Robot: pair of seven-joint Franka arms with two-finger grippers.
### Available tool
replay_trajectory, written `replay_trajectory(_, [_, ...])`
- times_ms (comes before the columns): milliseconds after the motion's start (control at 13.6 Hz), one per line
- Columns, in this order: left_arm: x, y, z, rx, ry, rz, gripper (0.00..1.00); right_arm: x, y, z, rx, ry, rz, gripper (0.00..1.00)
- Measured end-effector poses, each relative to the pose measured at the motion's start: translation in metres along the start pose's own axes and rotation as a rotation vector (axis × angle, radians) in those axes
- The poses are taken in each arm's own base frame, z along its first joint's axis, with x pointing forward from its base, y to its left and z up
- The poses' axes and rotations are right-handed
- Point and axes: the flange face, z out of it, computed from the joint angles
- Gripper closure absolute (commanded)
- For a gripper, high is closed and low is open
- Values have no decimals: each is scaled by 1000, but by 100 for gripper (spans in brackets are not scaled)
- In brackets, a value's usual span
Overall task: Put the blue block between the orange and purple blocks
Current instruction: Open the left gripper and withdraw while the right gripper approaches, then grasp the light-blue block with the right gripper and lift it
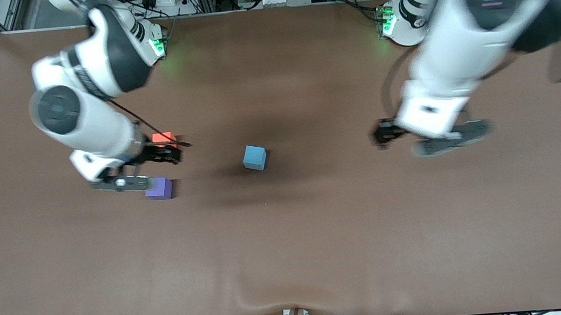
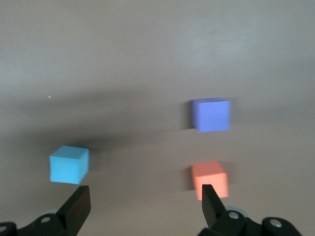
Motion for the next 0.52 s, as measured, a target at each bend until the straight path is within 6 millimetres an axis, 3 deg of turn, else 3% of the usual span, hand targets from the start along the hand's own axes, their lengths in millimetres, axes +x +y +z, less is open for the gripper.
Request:
replay_trajectory(221, [34, -87, -26, 1, 1, 47, 0, -11, -76, 67, 6, 17, 44, 0])
replay_trajectory(369, [41, -124, -38, 3, -1, 45, 0, -19, -114, 116, 1, 14, 34, 0])
replay_trajectory(517, [45, -144, -42, 6, -8, 67, 0, -27, -135, 155, -13, -1, 9, 0])
